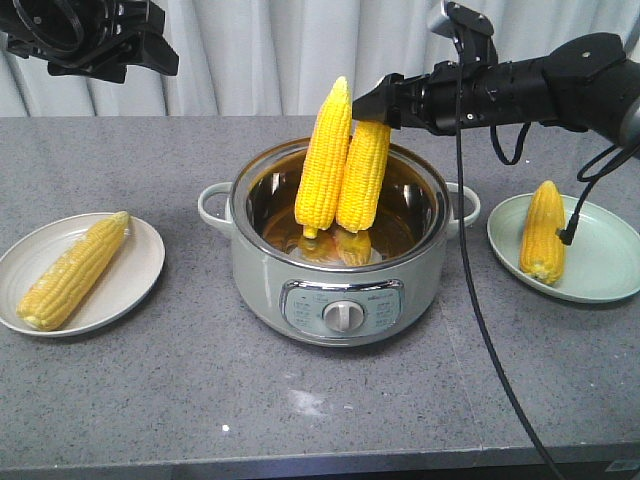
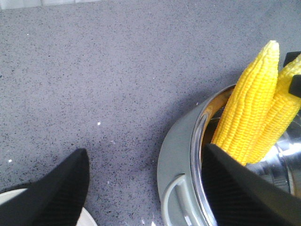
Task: Distribute corn equally
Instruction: 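Raise the left gripper and move the right gripper over a cob in the pot, then grasp a corn cob with the right gripper and lift it high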
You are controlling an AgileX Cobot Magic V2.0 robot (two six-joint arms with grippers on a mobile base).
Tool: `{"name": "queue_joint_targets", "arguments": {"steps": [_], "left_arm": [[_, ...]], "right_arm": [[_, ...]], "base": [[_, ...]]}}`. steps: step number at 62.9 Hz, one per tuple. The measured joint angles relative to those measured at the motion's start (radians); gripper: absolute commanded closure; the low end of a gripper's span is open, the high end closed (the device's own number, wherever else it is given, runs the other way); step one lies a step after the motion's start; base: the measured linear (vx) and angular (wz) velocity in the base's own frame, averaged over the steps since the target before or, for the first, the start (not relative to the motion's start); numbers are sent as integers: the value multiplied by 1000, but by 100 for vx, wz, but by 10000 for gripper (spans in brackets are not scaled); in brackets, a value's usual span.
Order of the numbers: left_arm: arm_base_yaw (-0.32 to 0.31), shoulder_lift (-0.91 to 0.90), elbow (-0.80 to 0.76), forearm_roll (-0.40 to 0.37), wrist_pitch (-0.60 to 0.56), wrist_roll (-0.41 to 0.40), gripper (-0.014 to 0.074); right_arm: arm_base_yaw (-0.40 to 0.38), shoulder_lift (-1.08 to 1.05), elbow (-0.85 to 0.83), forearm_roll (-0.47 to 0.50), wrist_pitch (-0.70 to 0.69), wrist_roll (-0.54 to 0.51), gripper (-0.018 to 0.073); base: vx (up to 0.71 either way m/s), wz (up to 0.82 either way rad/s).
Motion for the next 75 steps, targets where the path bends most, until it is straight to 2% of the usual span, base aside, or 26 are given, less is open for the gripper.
{"name": "queue_joint_targets", "arguments": {"steps": [1,2,16,27,41,62,75], "left_arm": [[0,0,0,0,0,0,101],[0,0,0,0,16,0,101],[0,0,0,0,28,0,101],[0,0,0,0,29,0,101],[0,0,0,0,34,0,101],[0,0,0,-4,45,0,101],[0,2,0,-85,26,17,101]], "right_arm": [[0,1,0,0,3,-4,-34],[0,5,0,0,44,-32,161],[1,5,0,3,55,-45,424],[1,5,0,4,59,-74,572],[1,-16,-1,-3,51,-129,568],[1,-90,-1,-3,-53,-165,566],[1,-146,-1,-4,-119,-166,566]], "base": [[0,0],[0,0],[0,0],[0,0],[0,0],[0,0],[0,0]]}}
